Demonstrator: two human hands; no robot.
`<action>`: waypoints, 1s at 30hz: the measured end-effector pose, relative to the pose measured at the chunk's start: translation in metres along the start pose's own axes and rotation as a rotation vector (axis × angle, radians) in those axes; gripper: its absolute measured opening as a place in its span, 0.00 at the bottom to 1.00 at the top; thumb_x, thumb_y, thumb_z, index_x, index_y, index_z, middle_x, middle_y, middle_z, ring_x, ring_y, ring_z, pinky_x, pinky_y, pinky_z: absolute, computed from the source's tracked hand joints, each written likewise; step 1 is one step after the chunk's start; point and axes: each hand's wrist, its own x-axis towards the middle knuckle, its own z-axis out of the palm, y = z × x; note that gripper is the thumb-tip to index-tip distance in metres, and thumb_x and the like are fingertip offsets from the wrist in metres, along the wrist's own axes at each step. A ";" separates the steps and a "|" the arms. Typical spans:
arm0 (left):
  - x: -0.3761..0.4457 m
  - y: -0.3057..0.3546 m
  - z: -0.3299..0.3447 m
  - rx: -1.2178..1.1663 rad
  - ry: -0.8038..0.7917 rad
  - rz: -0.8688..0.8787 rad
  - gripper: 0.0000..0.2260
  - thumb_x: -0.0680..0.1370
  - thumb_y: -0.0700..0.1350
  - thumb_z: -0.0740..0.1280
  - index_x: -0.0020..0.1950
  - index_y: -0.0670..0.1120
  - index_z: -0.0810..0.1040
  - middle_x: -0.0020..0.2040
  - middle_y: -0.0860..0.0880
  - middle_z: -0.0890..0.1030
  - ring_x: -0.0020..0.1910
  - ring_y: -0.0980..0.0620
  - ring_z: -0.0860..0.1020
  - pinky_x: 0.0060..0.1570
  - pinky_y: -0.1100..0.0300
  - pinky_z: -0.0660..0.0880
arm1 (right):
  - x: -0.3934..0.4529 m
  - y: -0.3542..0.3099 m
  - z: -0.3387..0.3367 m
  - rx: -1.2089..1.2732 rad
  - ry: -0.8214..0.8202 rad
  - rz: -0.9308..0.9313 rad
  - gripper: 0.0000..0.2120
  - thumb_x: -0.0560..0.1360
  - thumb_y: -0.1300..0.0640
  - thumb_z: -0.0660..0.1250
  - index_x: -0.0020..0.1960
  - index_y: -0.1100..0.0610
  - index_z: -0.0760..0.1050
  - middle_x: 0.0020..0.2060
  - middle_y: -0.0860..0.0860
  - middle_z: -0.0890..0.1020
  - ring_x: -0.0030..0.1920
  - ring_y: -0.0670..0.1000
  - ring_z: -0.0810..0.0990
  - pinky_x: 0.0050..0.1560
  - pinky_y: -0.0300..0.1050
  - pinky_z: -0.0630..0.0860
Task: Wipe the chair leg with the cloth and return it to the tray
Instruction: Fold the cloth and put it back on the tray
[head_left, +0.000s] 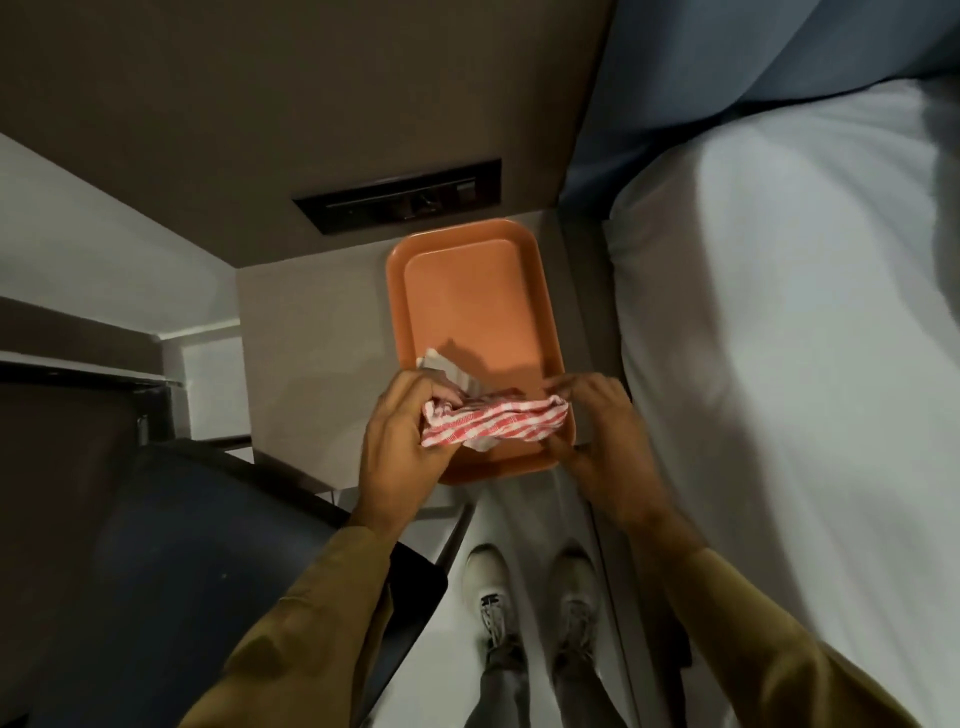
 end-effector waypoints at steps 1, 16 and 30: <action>-0.002 -0.005 -0.001 0.041 -0.017 0.011 0.09 0.76 0.43 0.79 0.54 0.47 0.84 0.56 0.55 0.81 0.58 0.51 0.83 0.59 0.52 0.82 | 0.000 0.002 -0.001 0.007 -0.033 0.002 0.20 0.73 0.44 0.71 0.57 0.57 0.79 0.56 0.51 0.82 0.56 0.54 0.80 0.53 0.55 0.80; 0.004 -0.053 0.052 -0.493 0.046 -0.692 0.18 0.82 0.49 0.74 0.72 0.47 0.79 0.64 0.48 0.88 0.63 0.46 0.87 0.66 0.44 0.84 | 0.017 0.067 0.058 0.295 -0.094 0.432 0.12 0.85 0.51 0.62 0.64 0.54 0.77 0.52 0.52 0.86 0.52 0.55 0.87 0.54 0.52 0.85; -0.007 -0.047 0.107 0.057 -0.071 -0.693 0.27 0.82 0.52 0.74 0.78 0.44 0.74 0.75 0.45 0.79 0.79 0.44 0.69 0.79 0.55 0.64 | 0.036 0.084 0.086 0.237 -0.096 0.553 0.26 0.83 0.60 0.66 0.79 0.51 0.63 0.69 0.57 0.77 0.66 0.58 0.80 0.65 0.54 0.79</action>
